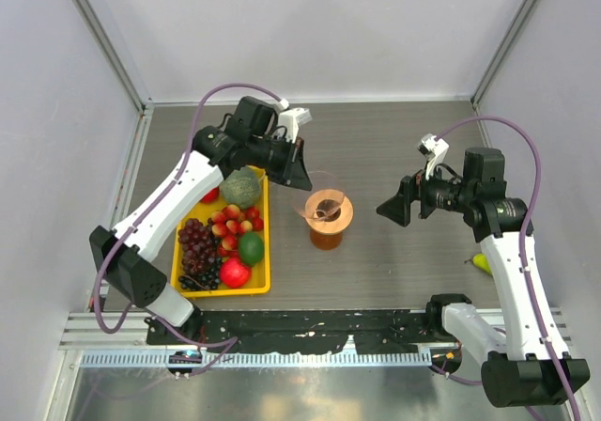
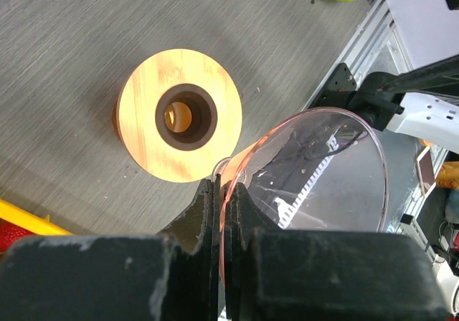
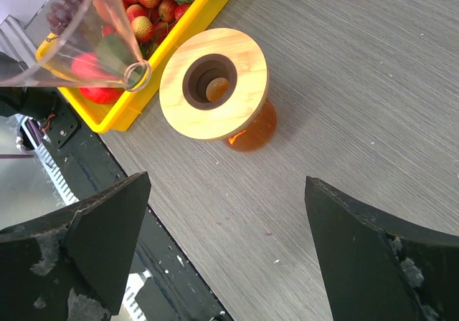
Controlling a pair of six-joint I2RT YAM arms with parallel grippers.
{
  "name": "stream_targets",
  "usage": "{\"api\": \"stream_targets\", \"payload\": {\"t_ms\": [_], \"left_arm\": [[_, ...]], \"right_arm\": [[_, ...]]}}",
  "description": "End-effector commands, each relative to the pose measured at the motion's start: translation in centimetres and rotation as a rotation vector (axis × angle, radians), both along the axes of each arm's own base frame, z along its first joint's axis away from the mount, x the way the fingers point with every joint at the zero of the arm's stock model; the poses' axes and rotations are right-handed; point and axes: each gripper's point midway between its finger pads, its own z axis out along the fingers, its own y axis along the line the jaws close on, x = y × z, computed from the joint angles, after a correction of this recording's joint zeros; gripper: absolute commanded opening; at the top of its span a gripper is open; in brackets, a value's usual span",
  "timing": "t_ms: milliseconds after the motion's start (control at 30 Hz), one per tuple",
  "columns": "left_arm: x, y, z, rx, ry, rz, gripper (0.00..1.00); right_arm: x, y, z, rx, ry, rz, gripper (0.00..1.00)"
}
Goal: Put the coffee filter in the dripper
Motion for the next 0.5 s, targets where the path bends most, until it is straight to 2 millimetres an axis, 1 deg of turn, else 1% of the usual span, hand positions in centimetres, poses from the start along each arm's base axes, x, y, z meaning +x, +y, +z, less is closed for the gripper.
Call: {"api": "stream_targets", "payload": {"t_ms": [0, 67, 200, 333, 467], "left_arm": [[1.2, -1.7, 1.8, -0.054, -0.087, -0.028, 0.02], [1.2, -2.2, 1.7, -0.053, -0.088, -0.037, 0.02], [2.0, -3.0, 0.9, -0.042, -0.091, -0.033, 0.02], [3.1, -3.6, 0.4, -0.028, -0.102, -0.018, 0.01], [3.5, -4.2, -0.1, -0.013, -0.117, -0.026, 0.01]], "right_arm": [[0.1, 0.1, 0.7, 0.009, -0.044, 0.001, 0.95], [0.1, 0.2, 0.7, 0.011, -0.044, 0.003, 0.96], [0.2, 0.0, 0.8, 0.011, -0.049, -0.009, 0.96], [0.2, -0.2, 1.4, 0.007, -0.084, -0.030, 0.96], [0.0, -0.3, 1.7, 0.004, -0.100, -0.033, 0.95]]}}
